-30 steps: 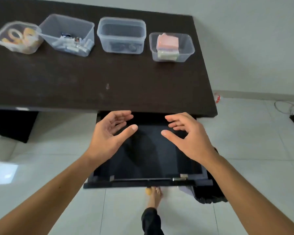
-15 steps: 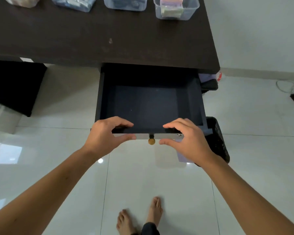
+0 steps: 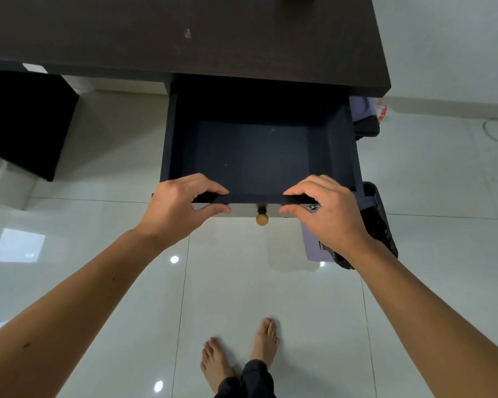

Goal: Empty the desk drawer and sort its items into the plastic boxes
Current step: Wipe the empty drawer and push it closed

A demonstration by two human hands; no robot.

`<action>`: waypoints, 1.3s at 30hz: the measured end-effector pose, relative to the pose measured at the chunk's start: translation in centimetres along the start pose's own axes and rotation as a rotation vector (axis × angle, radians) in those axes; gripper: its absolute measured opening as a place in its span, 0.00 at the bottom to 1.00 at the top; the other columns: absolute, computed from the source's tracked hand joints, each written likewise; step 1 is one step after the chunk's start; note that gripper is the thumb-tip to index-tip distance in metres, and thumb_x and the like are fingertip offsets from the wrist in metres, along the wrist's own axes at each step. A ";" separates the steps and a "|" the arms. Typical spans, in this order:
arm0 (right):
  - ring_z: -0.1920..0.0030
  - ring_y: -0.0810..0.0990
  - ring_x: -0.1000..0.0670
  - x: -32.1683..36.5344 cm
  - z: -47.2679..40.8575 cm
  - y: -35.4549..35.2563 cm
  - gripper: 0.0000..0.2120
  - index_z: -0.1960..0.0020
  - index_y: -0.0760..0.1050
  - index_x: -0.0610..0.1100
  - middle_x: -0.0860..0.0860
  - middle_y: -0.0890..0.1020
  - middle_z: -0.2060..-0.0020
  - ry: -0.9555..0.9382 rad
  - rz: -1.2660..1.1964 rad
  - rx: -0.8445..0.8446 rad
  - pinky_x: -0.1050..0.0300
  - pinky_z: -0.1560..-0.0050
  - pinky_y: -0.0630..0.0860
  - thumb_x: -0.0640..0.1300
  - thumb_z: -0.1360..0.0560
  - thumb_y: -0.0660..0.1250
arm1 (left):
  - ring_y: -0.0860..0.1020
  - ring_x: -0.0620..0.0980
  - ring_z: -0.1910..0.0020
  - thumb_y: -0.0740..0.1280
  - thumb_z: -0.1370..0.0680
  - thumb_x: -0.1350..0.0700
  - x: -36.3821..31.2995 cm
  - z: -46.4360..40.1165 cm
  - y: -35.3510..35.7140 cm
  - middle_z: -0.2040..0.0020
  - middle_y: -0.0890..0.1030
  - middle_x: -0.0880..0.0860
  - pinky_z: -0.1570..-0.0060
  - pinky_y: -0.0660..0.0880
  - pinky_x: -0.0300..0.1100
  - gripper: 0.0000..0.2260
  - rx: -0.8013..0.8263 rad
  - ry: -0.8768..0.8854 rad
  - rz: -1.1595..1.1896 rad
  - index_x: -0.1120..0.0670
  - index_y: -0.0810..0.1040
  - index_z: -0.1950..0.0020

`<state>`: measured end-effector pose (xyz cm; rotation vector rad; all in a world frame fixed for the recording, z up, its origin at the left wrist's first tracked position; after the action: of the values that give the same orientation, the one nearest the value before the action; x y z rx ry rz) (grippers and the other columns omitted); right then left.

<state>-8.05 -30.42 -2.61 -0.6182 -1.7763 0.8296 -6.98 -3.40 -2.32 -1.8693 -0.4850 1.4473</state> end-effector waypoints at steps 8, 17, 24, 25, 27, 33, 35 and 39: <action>0.54 0.81 0.49 0.3 -2.8 -0.3 0.12 0.49 0.85 0.45 0.54 0.84 0.56 -0.003 0.019 -0.062 0.47 0.51 0.79 0.49 0.28 0.81 | 0.83 0.42 0.51 0.81 0.27 0.53 -0.1 -2.4 -1.4 0.50 0.86 0.45 0.48 0.78 0.32 0.12 -0.086 -0.024 0.016 0.52 0.87 0.45; 0.45 0.75 0.48 -2.1 -9.7 -0.5 0.20 0.46 0.86 0.46 0.53 0.81 0.49 0.012 0.050 -0.169 0.52 0.46 0.76 0.54 0.33 0.82 | 0.79 0.47 0.42 0.82 0.29 0.48 2.0 -9.6 -2.3 0.45 0.84 0.49 0.41 0.78 0.47 0.19 -0.145 0.007 -0.038 0.53 0.85 0.41; 0.17 0.59 0.40 -4.2 -14.6 -1.9 0.53 0.21 0.67 0.41 0.42 0.62 0.18 -0.008 0.301 -0.207 0.42 0.18 0.59 0.71 0.34 0.77 | 0.51 0.57 0.15 0.72 0.27 0.31 4.0 -15.4 -3.0 0.16 0.60 0.57 0.16 0.42 0.55 0.48 -0.146 0.165 -0.449 0.59 0.62 0.18; 0.17 0.58 0.42 -4.7 -15.1 -1.7 0.53 0.20 0.65 0.41 0.43 0.62 0.18 -0.030 0.327 -0.183 0.42 0.18 0.58 0.72 0.33 0.75 | 0.53 0.57 0.15 0.70 0.26 0.30 4.3 -15.6 -2.8 0.16 0.61 0.56 0.16 0.43 0.55 0.48 -0.143 0.187 -0.491 0.59 0.60 0.17; 0.18 0.61 0.44 -5.4 -15.7 -1.3 0.53 0.20 0.65 0.40 0.45 0.66 0.19 -0.082 0.386 -0.159 0.42 0.18 0.57 0.74 0.30 0.72 | 0.60 0.57 0.17 0.68 0.24 0.29 4.6 -15.8 -2.7 0.18 0.65 0.56 0.17 0.50 0.56 0.46 -0.199 0.233 -0.521 0.60 0.63 0.18; 0.29 0.77 0.43 -5.7 -17.0 -1.3 0.40 0.34 0.80 0.42 0.48 0.81 0.31 -0.116 0.338 -0.401 0.45 0.32 0.72 0.70 0.33 0.76 | 0.78 0.58 0.29 0.74 0.25 0.34 4.5 -16.9 -2.9 0.33 0.82 0.56 0.28 0.70 0.55 0.34 -0.474 0.283 -0.474 0.61 0.79 0.34; 0.31 0.80 0.43 -5.8 -17.1 -1.0 0.37 0.37 0.81 0.42 0.48 0.83 0.33 -0.125 0.364 -0.459 0.47 0.36 0.72 0.70 0.32 0.76 | 0.80 0.57 0.32 0.74 0.25 0.34 4.4 -17.0 -2.8 0.36 0.84 0.55 0.32 0.71 0.55 0.32 -0.527 0.292 -0.489 0.60 0.81 0.38; 0.40 0.84 0.43 -5.9 -18.0 -1.0 0.34 0.45 0.83 0.44 0.49 0.86 0.41 -0.156 0.466 -0.572 0.50 0.46 0.70 0.72 0.34 0.76 | 0.82 0.57 0.44 0.73 0.24 0.33 4.5 -17.6 -2.7 0.46 0.84 0.54 0.41 0.71 0.55 0.29 -0.623 0.248 -0.580 0.58 0.81 0.42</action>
<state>10.84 -31.00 -1.26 -1.4142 -2.0585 0.6767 11.37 -3.96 -1.29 -2.0770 -1.3350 0.7034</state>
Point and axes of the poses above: each hand's wrist, its own z-axis away from the middle knuckle, its own y-axis out of the palm, x = y × z, the point moved 6 cm from there along -z, towards the middle knuckle
